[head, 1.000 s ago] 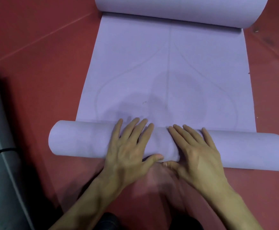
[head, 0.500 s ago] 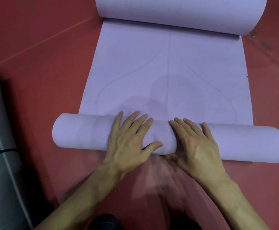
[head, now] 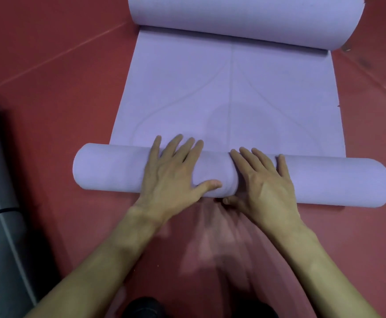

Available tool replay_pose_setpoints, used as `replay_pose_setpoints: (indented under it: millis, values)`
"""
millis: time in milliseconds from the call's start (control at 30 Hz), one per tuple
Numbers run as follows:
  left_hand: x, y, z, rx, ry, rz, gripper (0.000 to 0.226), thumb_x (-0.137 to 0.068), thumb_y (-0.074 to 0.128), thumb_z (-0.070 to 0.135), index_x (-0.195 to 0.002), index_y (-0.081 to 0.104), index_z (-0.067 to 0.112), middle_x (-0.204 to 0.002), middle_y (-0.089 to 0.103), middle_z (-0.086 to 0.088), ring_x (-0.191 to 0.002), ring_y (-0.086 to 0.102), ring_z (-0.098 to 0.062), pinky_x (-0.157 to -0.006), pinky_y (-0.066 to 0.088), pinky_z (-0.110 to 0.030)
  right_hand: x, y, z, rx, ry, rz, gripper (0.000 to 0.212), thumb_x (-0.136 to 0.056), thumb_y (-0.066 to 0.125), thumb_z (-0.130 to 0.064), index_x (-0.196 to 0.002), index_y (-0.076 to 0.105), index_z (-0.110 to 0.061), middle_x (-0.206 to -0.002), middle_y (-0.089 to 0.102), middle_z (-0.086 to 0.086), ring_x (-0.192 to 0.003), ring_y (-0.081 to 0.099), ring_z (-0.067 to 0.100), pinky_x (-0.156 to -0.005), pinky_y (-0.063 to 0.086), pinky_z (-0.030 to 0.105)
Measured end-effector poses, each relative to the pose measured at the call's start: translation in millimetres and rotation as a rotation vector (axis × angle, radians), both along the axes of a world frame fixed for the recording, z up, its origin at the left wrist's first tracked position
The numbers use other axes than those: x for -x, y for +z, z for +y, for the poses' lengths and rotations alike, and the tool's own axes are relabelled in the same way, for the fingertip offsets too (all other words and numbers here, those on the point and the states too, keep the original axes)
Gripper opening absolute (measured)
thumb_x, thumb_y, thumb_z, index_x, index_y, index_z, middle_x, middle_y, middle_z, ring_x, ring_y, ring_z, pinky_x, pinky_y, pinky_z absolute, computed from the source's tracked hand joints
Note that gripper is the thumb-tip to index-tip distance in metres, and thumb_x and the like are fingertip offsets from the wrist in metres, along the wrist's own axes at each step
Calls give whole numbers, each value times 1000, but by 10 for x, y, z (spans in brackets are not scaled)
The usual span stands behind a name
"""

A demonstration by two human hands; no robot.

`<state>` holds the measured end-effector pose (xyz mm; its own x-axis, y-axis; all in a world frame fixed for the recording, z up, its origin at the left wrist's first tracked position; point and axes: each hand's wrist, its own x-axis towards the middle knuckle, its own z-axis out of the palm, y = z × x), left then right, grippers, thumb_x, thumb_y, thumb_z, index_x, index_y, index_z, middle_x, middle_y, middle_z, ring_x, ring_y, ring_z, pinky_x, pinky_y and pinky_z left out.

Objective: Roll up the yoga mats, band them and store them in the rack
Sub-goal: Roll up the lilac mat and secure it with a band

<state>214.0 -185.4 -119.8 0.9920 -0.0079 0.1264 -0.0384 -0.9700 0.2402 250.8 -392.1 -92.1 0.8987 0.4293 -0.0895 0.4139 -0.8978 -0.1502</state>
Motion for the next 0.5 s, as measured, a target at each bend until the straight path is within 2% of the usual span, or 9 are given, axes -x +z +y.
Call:
replay_pose_setpoints:
  millis: [100, 167, 233, 300, 400, 500]
  values:
    - [146, -48, -55, 6, 24, -48, 84, -90, 46, 78, -150, 54, 20, -152, 56, -4, -144, 47, -28, -125, 17, -60, -86, 26, -14, -5, 14, 14, 107, -53, 95, -56, -146, 56, -19, -147, 60, 2, -138, 55, 29, -114, 35, 66]
    - [165, -92, -53, -20, 3, -32, 92, -84, 52, 82, -151, 53, 19, -151, 55, -6, -142, 47, -31, -124, 17, -62, -105, 24, -6, -1, 32, -4, 103, -54, 94, -56, -143, 58, -19, -141, 63, -1, -133, 57, 27, -111, 38, 66]
    - [134, -106, -14, -68, -12, -17, 103, -75, 59, 89, -150, 53, 18, -149, 56, -6, -139, 49, -33, -121, 22, -64, -118, 38, -1, 5, 39, -17, 97, -54, 93, -55, -138, 61, -20, -132, 67, -3, -125, 61, 25, -107, 41, 63]
    - [127, -99, 34, -106, -58, -37, 107, -67, 74, 82, -149, 54, 17, -147, 57, -7, -135, 52, -34, -117, 28, -64, -105, 91, 18, 31, 44, -13, 91, -53, 92, -54, -133, 62, -22, -123, 69, -5, -116, 64, 24, -102, 45, 57]
    - [206, -126, 92, -80, -113, -156, 99, -60, 89, 67, -141, 62, 15, -138, 64, -8, -125, 60, -36, -108, 39, -63, 13, 173, 16, 53, 46, -14, 81, -59, 84, -56, -130, 62, -24, -116, 68, -7, -111, 64, 23, -94, 46, 49]
    - [342, -84, 83, -51, -166, -215, 89, -63, 87, 67, -133, 68, 16, -130, 68, -6, -116, 64, -35, -100, 44, -59, 221, 238, -79, 45, 44, -1, 80, -60, 81, -55, -132, 63, -25, -117, 69, -9, -113, 65, 21, -95, 48, 47]
